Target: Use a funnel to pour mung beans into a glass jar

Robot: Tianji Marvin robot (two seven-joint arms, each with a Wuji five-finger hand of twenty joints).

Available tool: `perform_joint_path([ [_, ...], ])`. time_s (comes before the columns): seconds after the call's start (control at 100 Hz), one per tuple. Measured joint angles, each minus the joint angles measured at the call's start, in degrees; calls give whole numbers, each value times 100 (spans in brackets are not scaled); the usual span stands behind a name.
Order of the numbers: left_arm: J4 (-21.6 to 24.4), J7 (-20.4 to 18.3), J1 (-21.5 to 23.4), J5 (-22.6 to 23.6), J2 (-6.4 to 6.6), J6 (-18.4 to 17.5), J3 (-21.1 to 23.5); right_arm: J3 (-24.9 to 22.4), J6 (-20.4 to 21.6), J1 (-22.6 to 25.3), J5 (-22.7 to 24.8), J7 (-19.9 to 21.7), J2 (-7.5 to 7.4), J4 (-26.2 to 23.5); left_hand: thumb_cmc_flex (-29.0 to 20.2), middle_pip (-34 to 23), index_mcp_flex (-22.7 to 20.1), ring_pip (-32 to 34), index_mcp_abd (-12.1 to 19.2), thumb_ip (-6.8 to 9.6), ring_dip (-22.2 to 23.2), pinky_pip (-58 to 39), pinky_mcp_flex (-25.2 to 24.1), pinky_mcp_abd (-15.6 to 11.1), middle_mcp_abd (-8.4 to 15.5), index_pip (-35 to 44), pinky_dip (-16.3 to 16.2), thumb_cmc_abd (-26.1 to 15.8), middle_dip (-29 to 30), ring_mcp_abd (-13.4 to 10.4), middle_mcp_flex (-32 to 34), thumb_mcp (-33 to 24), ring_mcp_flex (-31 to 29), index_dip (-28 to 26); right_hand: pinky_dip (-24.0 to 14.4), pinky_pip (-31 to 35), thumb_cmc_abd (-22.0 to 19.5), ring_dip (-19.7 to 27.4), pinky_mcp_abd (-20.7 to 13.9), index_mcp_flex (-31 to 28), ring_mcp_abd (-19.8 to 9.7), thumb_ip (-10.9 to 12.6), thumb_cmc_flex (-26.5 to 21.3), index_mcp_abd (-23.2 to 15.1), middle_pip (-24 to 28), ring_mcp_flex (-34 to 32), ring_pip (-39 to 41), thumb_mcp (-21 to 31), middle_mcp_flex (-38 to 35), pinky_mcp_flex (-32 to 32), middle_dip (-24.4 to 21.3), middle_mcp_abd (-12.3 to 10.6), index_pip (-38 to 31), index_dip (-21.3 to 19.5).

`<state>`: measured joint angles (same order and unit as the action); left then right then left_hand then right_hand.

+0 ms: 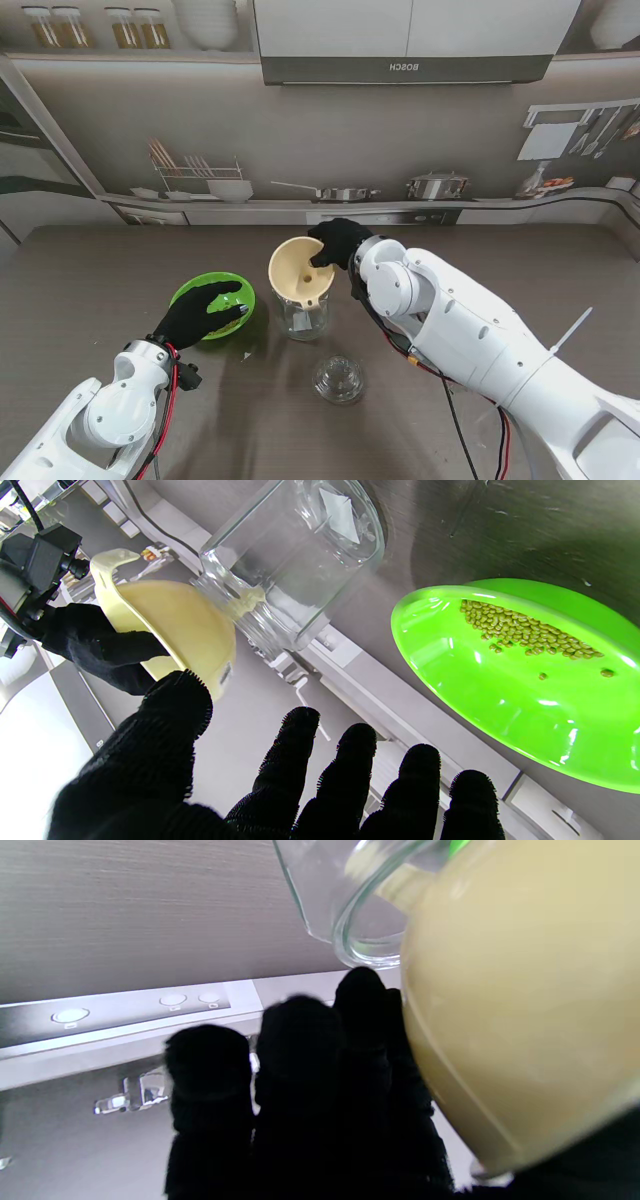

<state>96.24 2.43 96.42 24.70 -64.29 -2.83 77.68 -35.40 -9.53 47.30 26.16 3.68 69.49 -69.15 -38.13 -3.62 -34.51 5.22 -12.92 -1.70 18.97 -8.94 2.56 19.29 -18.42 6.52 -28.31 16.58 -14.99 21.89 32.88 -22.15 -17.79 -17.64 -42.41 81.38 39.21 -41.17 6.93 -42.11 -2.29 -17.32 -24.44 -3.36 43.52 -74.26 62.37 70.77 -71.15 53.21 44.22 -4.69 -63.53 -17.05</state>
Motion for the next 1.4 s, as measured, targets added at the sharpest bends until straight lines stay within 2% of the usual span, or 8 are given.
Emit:
perform_joint_path([
  [0.07,3,-13,0,-3,0,4,0,17,5,-12,5,-46,19,40,0,0,0,0,0,0,0,0,0,0,0,0,0,0,0,0,0,0,0,0,0,-153,-162,162,59,78,72,92,236,29,-170,0,-465,-64,152,-187,-210,91,246,0],
  [0.17,7,-38,2,-9,1,8,7,42,19,-18,48,-211,57,120,0,0,0,0,0,0,0,0,0,0,-1,0,0,0,0,0,0,1,0,0,0,-275,-177,279,69,68,94,120,267,37,-301,0,-853,-64,279,-322,-360,112,343,0],
  [0.38,23,-83,3,-30,4,30,10,69,63,-26,116,-207,65,168,0,0,0,-1,0,0,0,0,0,0,-1,0,0,0,0,0,0,1,0,0,3,-427,-284,368,126,152,111,185,414,39,-432,1,-1379,-103,462,-483,-597,128,545,0],
  [0.57,24,-126,-1,-43,7,39,6,90,95,-28,162,-276,72,221,0,0,0,-1,-1,0,0,0,0,0,-1,0,0,-1,0,0,0,62,0,0,10,-586,-610,396,128,348,164,553,639,75,-523,36,-1944,-250,984,-709,-815,231,927,-220],
  [0.64,24,-130,-1,-45,8,43,5,106,110,-33,186,-335,82,259,0,0,-1,-1,-1,0,0,0,0,0,-1,0,0,-1,0,0,0,62,0,0,14,-657,-740,441,131,483,176,893,842,104,-591,96,-2103,-319,1138,-787,-928,258,1130,-521],
  [0.89,25,-133,0,-46,9,47,4,132,128,-36,241,-424,106,325,0,0,-1,-1,-2,0,0,0,0,0,-3,0,0,-2,0,0,0,63,0,0,80,-854,-822,473,140,790,294,954,979,123,-716,494,-2415,-570,1690,-1078,-1052,320,1338,-703],
  [1.05,28,-169,0,-56,11,54,4,140,128,-37,292,-463,109,335,0,0,-3,-1,-3,0,0,0,0,0,-3,0,0,-2,0,0,0,73,0,0,87,-973,-871,551,147,1065,310,956,1030,263,-737,720,-2625,-658,2043,-1224,-1101,383,1342,-767],
  [1.4,65,-286,3,-23,36,117,7,118,65,-13,378,-585,121,341,-62,0,-137,-1,-67,4,0,0,0,1,-5,43,0,-56,0,0,0,96,0,0,222,-1230,-876,657,288,1429,467,958,1194,261,-749,1131,-2815,-870,2622,-1473,-1338,448,1480,-777],
])
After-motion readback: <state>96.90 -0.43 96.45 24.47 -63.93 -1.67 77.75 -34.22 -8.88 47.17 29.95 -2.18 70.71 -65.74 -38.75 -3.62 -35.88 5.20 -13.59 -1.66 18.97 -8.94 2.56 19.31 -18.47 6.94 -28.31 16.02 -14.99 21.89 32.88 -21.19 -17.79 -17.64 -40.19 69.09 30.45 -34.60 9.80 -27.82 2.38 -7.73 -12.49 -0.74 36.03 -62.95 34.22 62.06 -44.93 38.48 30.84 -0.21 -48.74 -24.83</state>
